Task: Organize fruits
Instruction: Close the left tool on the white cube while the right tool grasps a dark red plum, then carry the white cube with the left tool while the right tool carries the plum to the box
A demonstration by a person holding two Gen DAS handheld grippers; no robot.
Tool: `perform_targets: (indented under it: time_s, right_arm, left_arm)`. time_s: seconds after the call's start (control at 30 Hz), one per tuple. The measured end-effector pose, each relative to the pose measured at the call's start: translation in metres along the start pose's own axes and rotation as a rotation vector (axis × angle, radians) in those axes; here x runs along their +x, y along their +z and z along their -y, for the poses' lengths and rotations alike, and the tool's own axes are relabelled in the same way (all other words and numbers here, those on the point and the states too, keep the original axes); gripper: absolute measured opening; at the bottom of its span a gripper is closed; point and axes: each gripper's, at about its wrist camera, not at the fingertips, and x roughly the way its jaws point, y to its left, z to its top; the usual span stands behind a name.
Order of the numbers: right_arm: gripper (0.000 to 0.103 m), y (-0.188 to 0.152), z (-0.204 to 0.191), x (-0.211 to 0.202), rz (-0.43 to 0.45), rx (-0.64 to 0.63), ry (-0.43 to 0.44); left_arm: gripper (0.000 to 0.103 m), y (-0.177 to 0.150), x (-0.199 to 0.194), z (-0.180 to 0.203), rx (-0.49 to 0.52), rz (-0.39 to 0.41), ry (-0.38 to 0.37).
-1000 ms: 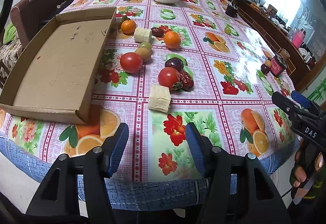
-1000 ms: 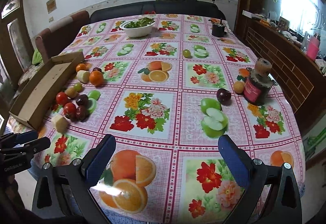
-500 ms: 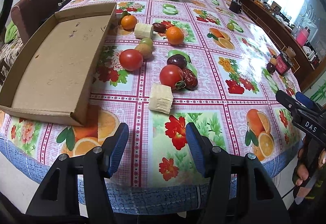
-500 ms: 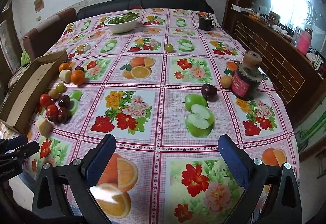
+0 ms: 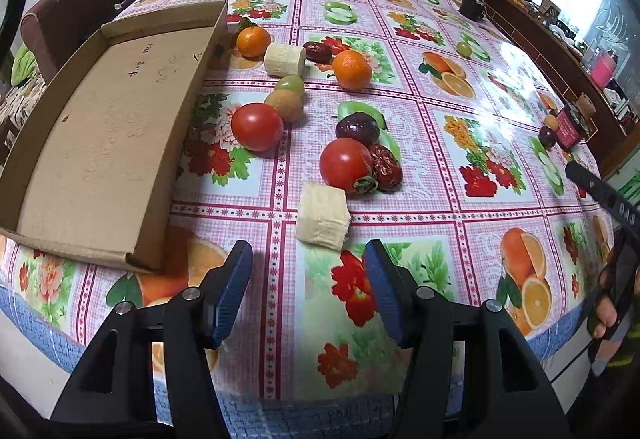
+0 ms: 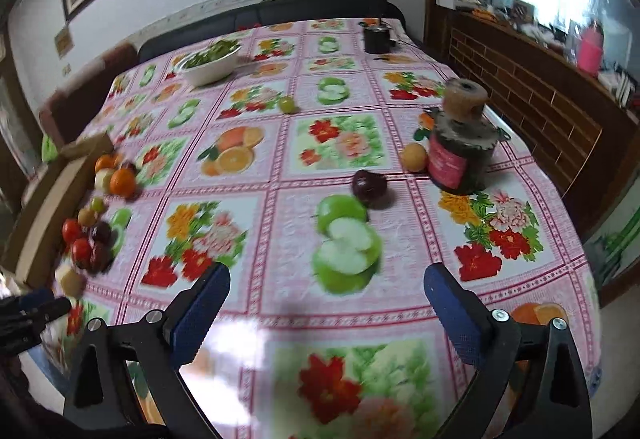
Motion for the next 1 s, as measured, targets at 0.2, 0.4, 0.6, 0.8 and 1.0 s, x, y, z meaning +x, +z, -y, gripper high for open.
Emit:
perform_targets:
  time_s: [0.2,0.4,0.6,0.8,1.0]
  right_arm:
    - [0.077,0.017,0.014,0.029,-0.047,0.062,0.068]
    - [0.065,0.033,0.011,0.049,-0.046,0.037,0.068]
    - [0.047,0.047,0.006,0.06,-0.015,-0.022,-0.021]
    - [0.006,0.046,0.008,0.05,0.002,-0.016,0.034]
    - [0.002,0.033,0.007,0.037,0.01,0.008,0.102]
  left_arm:
    - [0.057,0.008,0.008,-0.001,-0.007,-0.01,-0.006]
    - [0.057,0.014,0.013,0.0,-0.01,-0.002,-0.034]
    - [0.04,0.018,0.017,0.005,0.008,0.024,-0.038]
    - [0.023,0.015,0.013,0.006,0.022,0.033,-0.016]
    - [0.023,0.008,0.009,0.005,0.019,0.03,-0.035]
